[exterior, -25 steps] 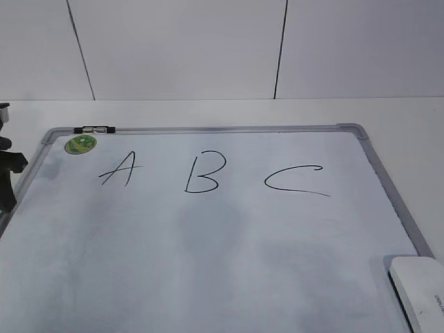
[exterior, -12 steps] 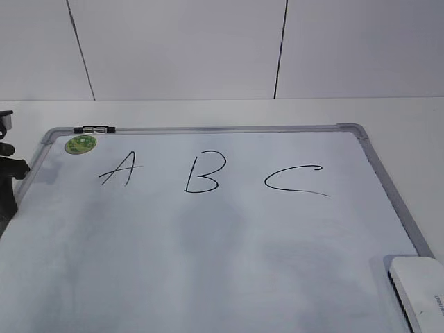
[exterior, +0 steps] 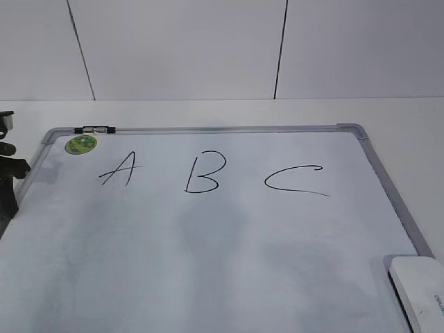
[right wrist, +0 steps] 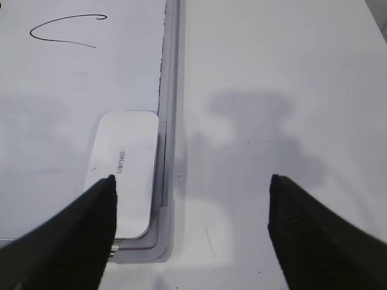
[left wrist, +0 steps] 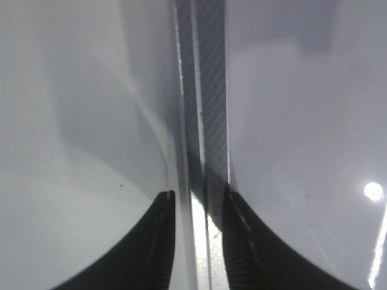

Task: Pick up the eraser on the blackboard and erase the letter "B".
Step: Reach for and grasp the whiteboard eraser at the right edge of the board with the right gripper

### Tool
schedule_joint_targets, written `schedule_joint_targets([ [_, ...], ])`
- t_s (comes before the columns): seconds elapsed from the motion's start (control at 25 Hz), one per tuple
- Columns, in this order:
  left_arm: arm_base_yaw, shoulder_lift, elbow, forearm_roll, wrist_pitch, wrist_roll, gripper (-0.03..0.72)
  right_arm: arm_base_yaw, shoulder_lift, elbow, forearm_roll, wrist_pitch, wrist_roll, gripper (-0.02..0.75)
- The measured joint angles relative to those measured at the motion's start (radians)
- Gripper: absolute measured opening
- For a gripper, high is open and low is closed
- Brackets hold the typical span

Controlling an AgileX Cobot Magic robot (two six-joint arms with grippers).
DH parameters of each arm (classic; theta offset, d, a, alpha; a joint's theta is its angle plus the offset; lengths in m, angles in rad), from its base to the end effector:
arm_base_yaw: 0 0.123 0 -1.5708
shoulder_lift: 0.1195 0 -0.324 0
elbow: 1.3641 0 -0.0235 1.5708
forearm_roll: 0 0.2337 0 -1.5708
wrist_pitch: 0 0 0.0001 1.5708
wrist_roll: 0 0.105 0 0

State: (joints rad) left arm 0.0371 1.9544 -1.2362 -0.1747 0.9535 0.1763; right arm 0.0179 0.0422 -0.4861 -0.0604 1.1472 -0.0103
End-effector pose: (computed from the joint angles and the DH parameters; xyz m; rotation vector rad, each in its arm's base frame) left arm 0.3583 -0.0016 0.1840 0.0578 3.1316 -0.2233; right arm -0.0445 -0.0066 0.2532 -0.0268 2.1858 -0.0700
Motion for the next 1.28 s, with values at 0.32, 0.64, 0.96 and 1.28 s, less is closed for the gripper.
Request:
schedule_joint_targets([
  [0.32,0.000,0.000,-0.001,-0.004,0.005,0.002,0.108,0.000,0.000,0.000,0.000,0.000,0.000,0.586],
  [0.64,0.000,0.000,-0.003,-0.002,0.006,-0.004,0.020,0.000,0.000,-0.006,0.002,0.010,0.000,0.586],
  [0.96,0.000,0.000,-0.004,-0.002,0.008,-0.008,0.019,0.000,0.102,-0.049,0.053,0.113,0.022,0.586],
  [1.28,0.000,0.000,-0.004,-0.002,0.008,-0.010,0.018,0.000,0.306,-0.098,0.254,0.118,0.026,0.586],
])
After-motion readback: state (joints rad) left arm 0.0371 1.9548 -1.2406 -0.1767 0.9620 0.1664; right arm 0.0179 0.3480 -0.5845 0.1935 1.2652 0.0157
